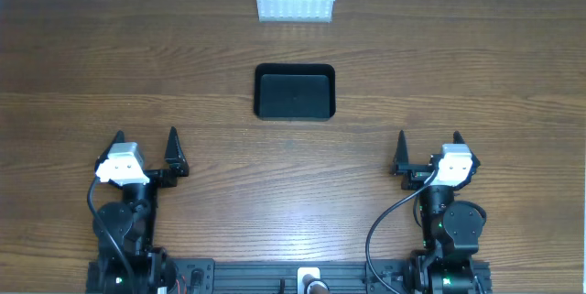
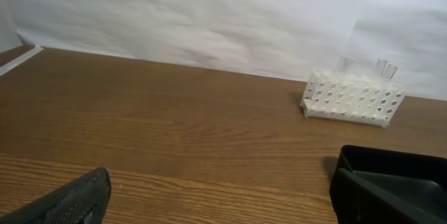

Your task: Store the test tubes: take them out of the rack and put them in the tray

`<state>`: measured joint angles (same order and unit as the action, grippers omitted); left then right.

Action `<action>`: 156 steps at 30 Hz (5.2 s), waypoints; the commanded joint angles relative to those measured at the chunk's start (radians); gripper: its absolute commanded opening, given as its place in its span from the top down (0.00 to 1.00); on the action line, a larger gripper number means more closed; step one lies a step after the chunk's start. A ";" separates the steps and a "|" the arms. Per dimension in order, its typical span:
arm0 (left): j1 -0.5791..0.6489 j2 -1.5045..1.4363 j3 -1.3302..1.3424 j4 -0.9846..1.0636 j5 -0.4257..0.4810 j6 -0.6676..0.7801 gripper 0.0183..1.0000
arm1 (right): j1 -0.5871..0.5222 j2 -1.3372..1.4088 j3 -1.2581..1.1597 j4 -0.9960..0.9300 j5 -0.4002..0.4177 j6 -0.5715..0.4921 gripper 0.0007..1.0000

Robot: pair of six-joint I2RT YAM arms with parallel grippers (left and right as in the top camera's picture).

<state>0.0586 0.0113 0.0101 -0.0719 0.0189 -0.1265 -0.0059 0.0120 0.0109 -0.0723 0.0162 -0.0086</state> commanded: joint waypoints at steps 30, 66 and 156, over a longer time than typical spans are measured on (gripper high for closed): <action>0.005 0.005 -0.004 -0.004 -0.004 0.015 0.00 | 0.002 -0.007 -0.005 -0.003 -0.008 -0.007 0.01; 0.005 0.005 -0.004 -0.004 -0.004 0.015 0.00 | 0.002 -0.007 -0.005 -0.003 -0.008 -0.007 0.01; -0.387 1.976 1.777 -0.288 -0.039 -0.063 0.00 | 0.002 -0.007 -0.005 -0.003 -0.008 -0.007 0.01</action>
<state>-0.3283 1.9308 1.7100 -0.3645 -0.0147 -0.1768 -0.0059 0.0120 0.0109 -0.0723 0.0162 -0.0082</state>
